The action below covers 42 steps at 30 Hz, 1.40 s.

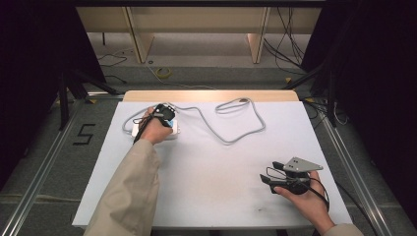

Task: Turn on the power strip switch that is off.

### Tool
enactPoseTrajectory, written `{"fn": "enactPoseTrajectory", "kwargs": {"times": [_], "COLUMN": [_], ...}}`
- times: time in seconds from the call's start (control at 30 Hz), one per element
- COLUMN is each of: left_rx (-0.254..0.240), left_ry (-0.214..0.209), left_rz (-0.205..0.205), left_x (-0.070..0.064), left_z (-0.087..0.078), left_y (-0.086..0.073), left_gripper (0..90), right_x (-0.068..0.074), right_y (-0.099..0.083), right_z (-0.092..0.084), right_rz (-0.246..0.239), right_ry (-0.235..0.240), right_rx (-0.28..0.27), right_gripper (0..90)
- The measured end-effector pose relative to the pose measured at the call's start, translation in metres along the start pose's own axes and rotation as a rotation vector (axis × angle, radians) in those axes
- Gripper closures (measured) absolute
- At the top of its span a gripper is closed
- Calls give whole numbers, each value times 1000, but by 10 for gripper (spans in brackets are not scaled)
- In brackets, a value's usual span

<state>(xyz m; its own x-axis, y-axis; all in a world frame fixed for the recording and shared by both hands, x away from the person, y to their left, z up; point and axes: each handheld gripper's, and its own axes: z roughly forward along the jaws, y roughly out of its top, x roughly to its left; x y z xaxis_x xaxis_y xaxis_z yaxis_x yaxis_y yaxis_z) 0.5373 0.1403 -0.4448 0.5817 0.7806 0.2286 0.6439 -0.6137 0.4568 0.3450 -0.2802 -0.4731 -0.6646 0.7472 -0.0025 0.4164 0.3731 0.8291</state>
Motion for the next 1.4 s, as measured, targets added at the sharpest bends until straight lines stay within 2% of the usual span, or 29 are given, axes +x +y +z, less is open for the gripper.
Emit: {"fn": "enactPoseTrajectory", "kwargs": {"times": [0.37,0.53,1.27,1.4], "left_rx": [12,-4,-5,-6], "left_ry": [12,-4,9,1], "left_rz": [19,-6,8,0], "left_x": [-2,1,0,1], "left_z": [0,0,-1,-1], "left_y": [1,0,0,0], "left_gripper": [900,899,898,898], "right_x": [0,0,0,0], "right_y": [0,0,0,0], "right_z": [0,0,0,0], "right_rz": [0,1,-1,1], "right_ry": [1,0,0,-1], "right_rx": [1,-1,-5,-6], "right_gripper": [317,317,316,317]}}
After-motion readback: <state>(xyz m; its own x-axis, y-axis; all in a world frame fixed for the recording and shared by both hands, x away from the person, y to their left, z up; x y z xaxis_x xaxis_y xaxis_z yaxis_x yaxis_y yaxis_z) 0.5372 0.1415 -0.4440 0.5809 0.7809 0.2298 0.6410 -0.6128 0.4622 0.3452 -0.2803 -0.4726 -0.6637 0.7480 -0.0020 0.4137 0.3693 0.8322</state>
